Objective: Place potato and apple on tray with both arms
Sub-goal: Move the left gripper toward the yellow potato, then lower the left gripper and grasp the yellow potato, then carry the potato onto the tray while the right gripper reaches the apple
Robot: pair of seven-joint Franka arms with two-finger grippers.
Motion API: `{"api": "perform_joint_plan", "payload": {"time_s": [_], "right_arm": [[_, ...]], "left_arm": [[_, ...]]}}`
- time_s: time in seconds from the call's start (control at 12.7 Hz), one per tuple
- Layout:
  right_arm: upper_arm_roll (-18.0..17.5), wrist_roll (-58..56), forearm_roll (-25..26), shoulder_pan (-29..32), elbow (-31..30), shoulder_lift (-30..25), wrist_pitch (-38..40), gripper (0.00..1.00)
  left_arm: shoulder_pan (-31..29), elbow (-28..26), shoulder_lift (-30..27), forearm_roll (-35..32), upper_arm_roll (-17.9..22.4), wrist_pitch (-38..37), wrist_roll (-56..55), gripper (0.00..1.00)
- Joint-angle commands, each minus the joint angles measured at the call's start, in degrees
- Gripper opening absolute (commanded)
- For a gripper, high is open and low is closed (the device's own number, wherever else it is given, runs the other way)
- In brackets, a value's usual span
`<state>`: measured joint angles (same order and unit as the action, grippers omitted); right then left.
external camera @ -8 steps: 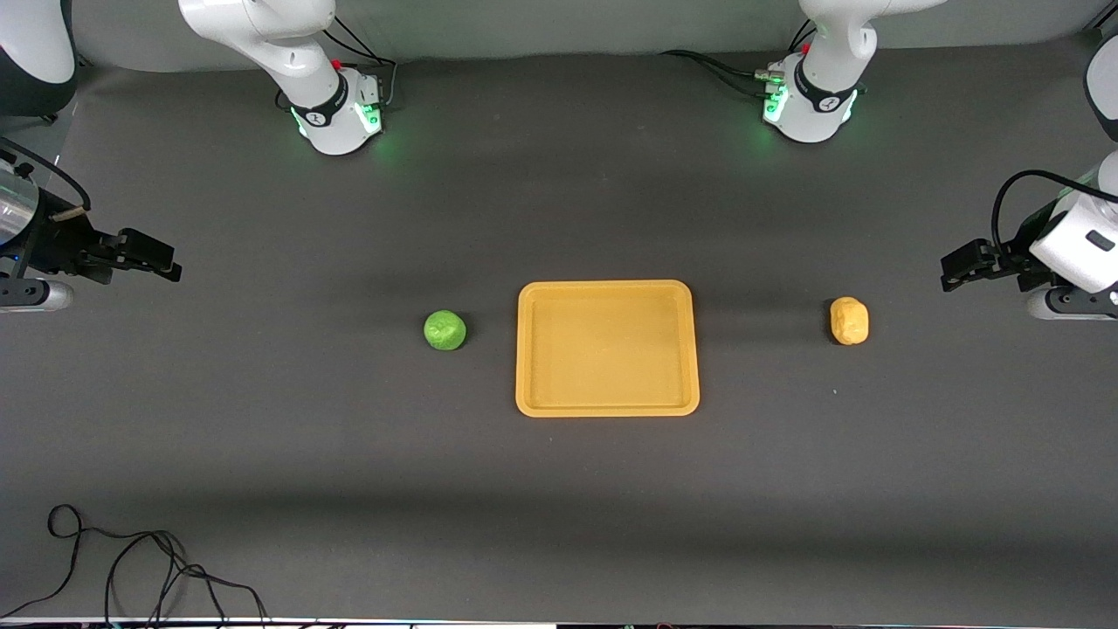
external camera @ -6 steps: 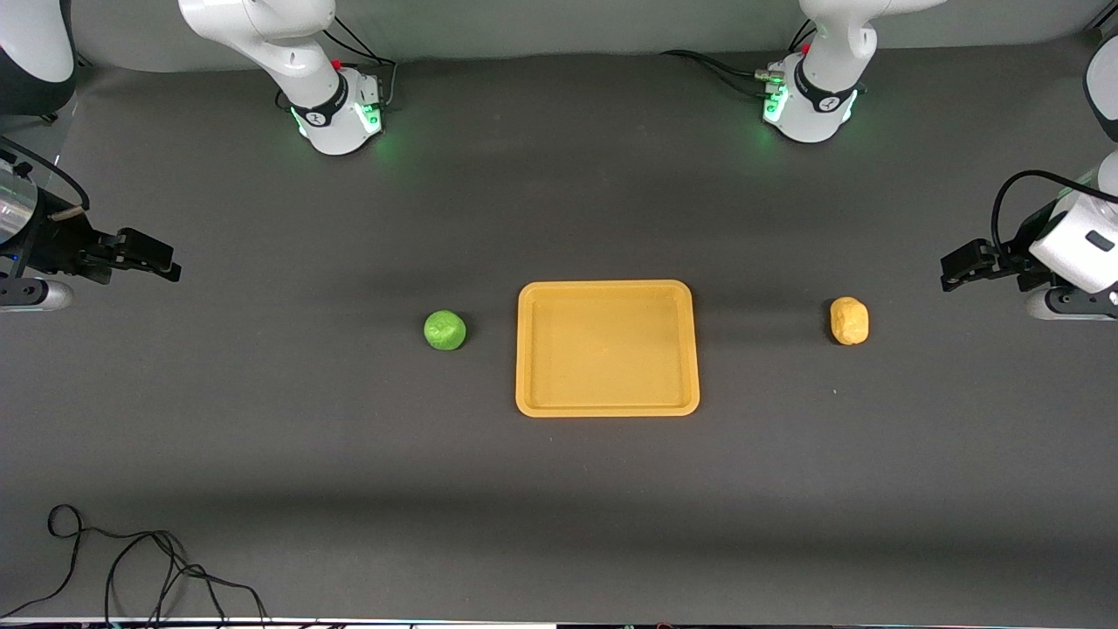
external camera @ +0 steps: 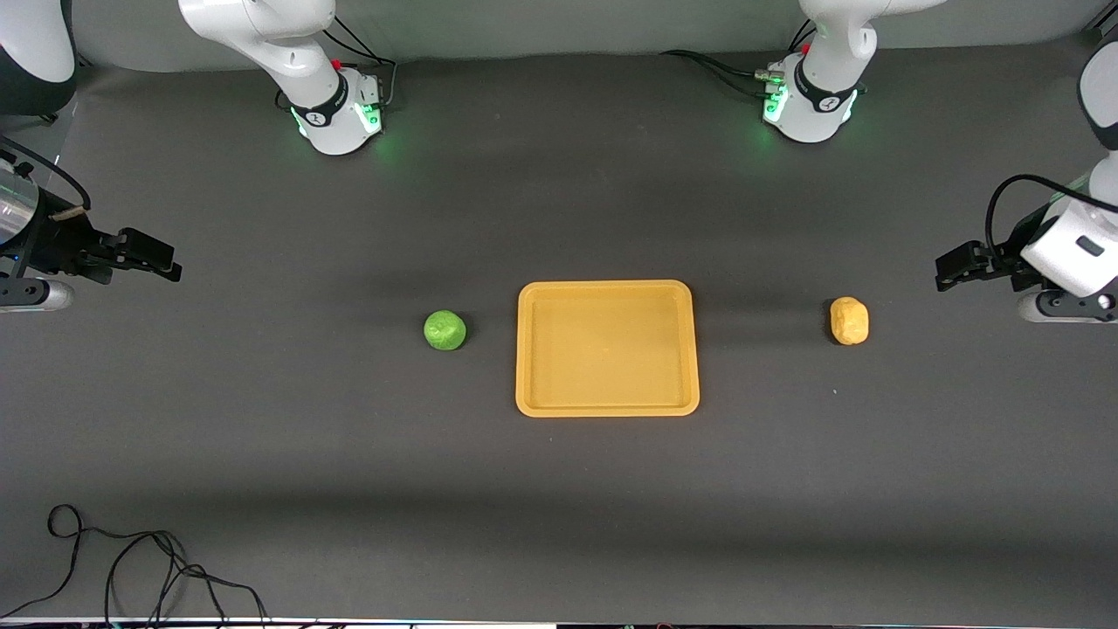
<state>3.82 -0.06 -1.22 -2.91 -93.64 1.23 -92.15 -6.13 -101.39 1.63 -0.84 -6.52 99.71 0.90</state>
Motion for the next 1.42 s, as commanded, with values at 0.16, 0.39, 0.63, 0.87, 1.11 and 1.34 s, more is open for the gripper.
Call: {"api": "perform_joint_plan", "payload": {"time_s": [0.16, 0.39, 0.63, 0.87, 1.11, 1.34], "right_arm": [[0.8, -1.3, -0.8, -0.5, 1.5, 0.7, 0.7, 1.00], [0.8, -1.3, -0.7, -0.3, 1.6, 1.1, 0.7, 1.00], [0.8, -1.3, -0.7, -0.1, 2.8, 1.7, 0.5, 1.00], [0.8, -1.1, -0.7, 0.0, 3.2, 2.1, 0.4, 1.00], [0.8, -0.6, -0.7, 0.0, 5.0, 3.3, 0.5, 1.00], [0.8, -0.6, -0.7, 0.0, 5.0, 3.3, 0.6, 1.00]], "left_arm": [[2.0, -5.7, 5.6, 0.0, 0.0, 5.7, 0.5, 1.00], [0.1, -19.1, 7.8, 0.0, 0.1, 20.3, 4.5, 1.00], [0.0, -21.0, 17.5, -0.1, 0.3, 28.4, 5.3, 1.00], [-1.2, -21.4, 20.7, -0.6, 0.4, 28.3, 7.1, 0.88], [-1.0, -21.1, 19.9, -0.6, 0.2, 26.9, 8.9, 0.20], [3.5, -12.9, 15.9, 5.9, -2.8, 17.6, -1.8, 0.03]]}}
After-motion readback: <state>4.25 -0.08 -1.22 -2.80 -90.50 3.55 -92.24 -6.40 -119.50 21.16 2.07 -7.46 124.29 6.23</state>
